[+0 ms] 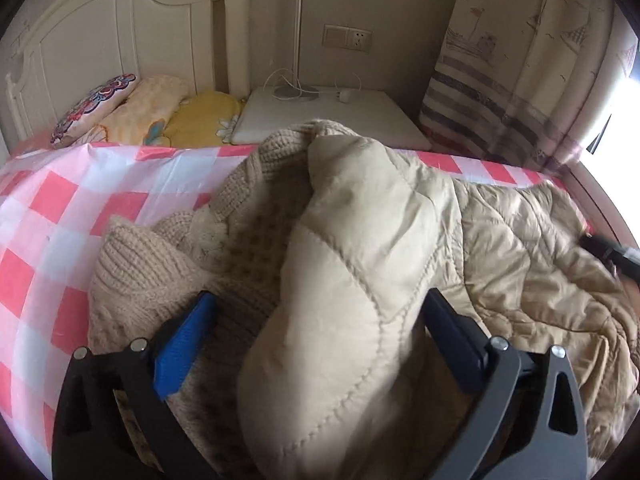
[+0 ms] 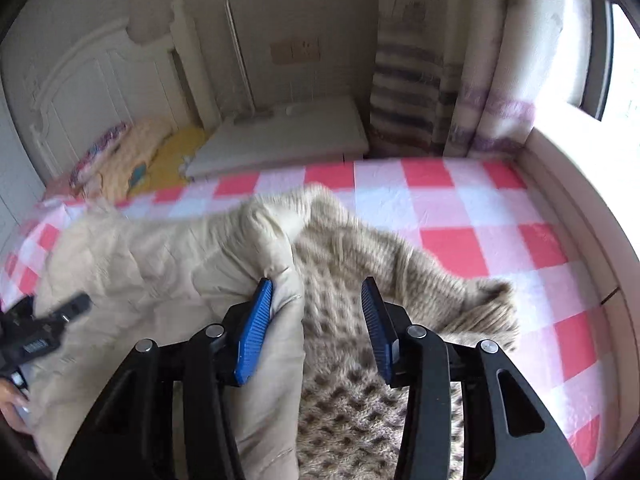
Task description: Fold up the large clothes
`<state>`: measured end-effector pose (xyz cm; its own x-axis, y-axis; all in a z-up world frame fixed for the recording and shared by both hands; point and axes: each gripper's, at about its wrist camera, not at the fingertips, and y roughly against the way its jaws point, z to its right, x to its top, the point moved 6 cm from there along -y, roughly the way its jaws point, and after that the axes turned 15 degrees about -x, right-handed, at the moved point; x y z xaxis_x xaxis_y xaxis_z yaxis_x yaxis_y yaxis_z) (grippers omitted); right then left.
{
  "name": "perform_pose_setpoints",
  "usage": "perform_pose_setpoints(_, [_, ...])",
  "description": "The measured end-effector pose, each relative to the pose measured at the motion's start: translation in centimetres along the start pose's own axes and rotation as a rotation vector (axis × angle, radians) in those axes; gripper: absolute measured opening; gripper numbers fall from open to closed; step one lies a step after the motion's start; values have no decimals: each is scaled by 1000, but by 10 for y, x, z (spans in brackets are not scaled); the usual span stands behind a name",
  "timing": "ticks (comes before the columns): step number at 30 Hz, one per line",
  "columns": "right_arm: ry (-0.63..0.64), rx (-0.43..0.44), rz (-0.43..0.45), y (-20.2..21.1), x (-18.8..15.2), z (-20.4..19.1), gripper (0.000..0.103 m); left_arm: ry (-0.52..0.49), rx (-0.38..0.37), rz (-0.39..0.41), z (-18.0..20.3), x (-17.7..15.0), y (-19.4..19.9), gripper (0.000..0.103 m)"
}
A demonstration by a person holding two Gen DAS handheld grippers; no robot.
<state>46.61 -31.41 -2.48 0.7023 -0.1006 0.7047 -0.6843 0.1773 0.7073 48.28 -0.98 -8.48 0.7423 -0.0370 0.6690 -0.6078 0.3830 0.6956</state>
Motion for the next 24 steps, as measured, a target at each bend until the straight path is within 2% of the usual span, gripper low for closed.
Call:
perform_pose_setpoints(2, [6, 13, 66, 13, 14, -7, 41, -21, 13, 13, 3, -1, 2, 101])
perform_pose_setpoints(4, [71, 17, 105, 17, 22, -28, 42, -42, 26, 22, 6, -2, 4, 101])
perform_pose_setpoints(6, [154, 10, 94, 2, 23, -46, 43, -47, 30, 23, 9, -2, 4, 101])
perform_pose_setpoints(7, [188, 6, 53, -11, 21, -52, 44, -46, 30, 22, 10, -2, 6, 101])
perform_pose_setpoints(8, [208, 11, -34, -28, 13, -57, 45, -42, 26, 19, 9, -3, 6, 101])
perform_pose_setpoints(9, [191, 24, -145, -48, 2, -55, 45, -36, 22, 16, 7, -2, 6, 101])
perform_pose_setpoints(10, [135, 37, -197, -54, -3, -49, 46, -28, 19, 13, 6, -2, 6, 101])
perform_pose_setpoints(11, [85, 38, -182, -47, -1, -42, 49, -15, 6, 7, 4, -2, 5, 101])
perform_pose_setpoints(13, [76, -15, -98, -14, 2, -33, 50, 7, -15, 18, -1, -1, 10, 101])
perform_pose_setpoints(14, [78, -9, -56, 2, 2, -32, 52, 18, -7, 46, -3, 0, 18, 101])
perform_pose_setpoints(16, [73, 36, 36, 50, -3, -33, 59, 16, 45, 118, -2, 4, 41, 101])
perform_pose_setpoints(17, [94, 77, 67, 71, -10, -37, 62, -5, 81, 178, 4, 5, 61, 101])
perform_pose_setpoints(19, [143, 137, 122, 105, -24, -46, 71, -66, 70, 258, 28, 2, 96, 101])
perform_pose_setpoints(22, [266, 223, 155, 129, -53, -68, 77, -150, 41, 228, 60, -16, 109, 101])
perform_pose_setpoints(24, [362, 174, 92, 113, -79, -82, 82, -256, 124, 107, 76, -42, 89, 101])
